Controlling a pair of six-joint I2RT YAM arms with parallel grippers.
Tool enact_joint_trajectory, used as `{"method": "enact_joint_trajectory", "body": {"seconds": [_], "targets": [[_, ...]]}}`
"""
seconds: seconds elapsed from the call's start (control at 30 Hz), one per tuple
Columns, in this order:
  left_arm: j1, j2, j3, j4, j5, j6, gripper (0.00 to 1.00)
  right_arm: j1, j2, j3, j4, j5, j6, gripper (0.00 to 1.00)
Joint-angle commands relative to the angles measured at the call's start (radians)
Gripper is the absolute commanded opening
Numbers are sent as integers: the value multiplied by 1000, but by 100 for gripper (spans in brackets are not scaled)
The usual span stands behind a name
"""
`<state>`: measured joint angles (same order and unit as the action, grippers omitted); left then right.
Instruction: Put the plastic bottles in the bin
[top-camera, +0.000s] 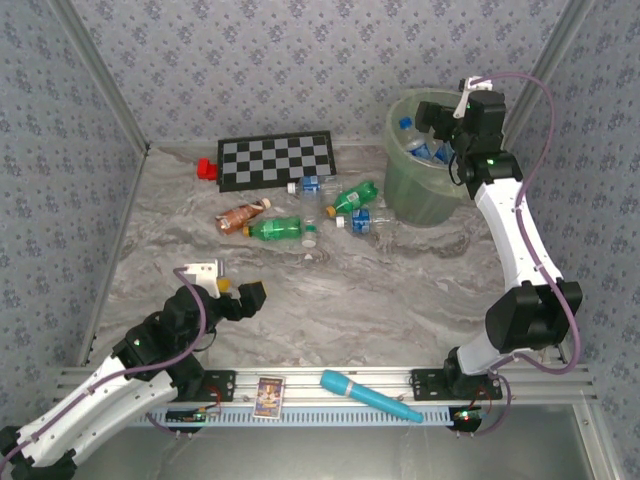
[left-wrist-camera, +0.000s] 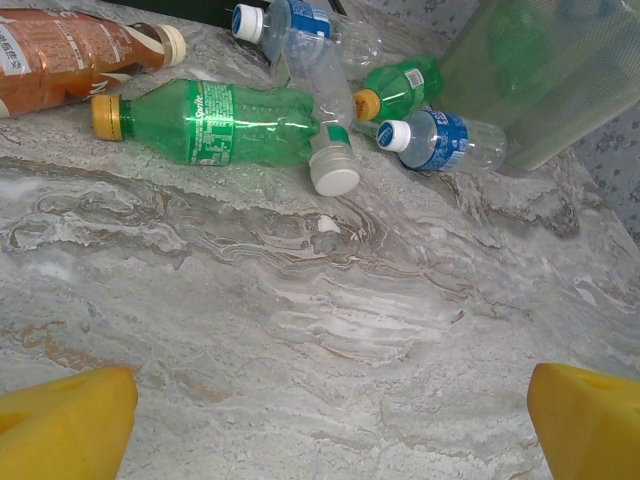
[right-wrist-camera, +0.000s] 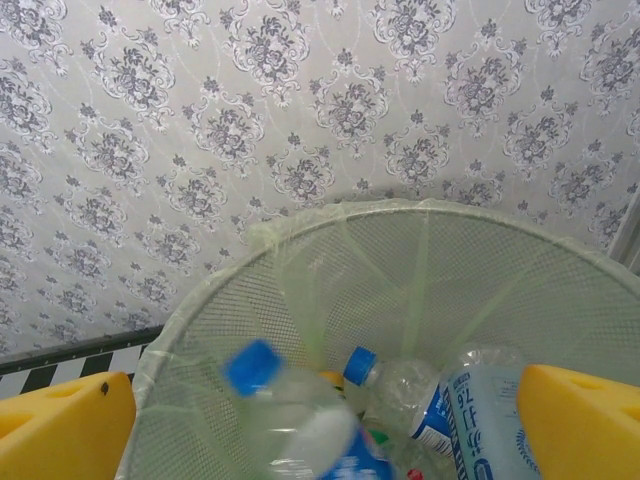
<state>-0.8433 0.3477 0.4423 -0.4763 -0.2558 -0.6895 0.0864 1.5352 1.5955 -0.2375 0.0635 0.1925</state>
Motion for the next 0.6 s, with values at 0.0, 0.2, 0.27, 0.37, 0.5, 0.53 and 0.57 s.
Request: {"method": "enact_joint_trajectory", "body": {"seconds": [0.0, 0.2, 0.27, 0.37, 0.5, 0.53, 0.57], "targets": [[7, -8, 15, -2, -15, 15, 100, -6, -44, -5, 7, 6, 12, 100], [9, -6, 7, 10, -7, 8, 100, 8, -61, -14, -7, -4, 10, 100], [9, -9, 6, 7, -5, 7, 100, 20, -68, -20, -9, -2, 3, 100], [9, -9, 4, 6, -4, 4, 100, 49, -80, -34, -11, 11, -15, 100], [10, -7, -11, 22, 4, 0, 100, 107, -103, -56, -13, 26, -27, 100], [10, -5, -15, 25, 6, -1, 100, 123, -107, -59, -17, 31, -32, 100], [10, -3, -18, 30, 9, -2, 100, 144, -110, -65, -19, 38, -41, 100]]}}
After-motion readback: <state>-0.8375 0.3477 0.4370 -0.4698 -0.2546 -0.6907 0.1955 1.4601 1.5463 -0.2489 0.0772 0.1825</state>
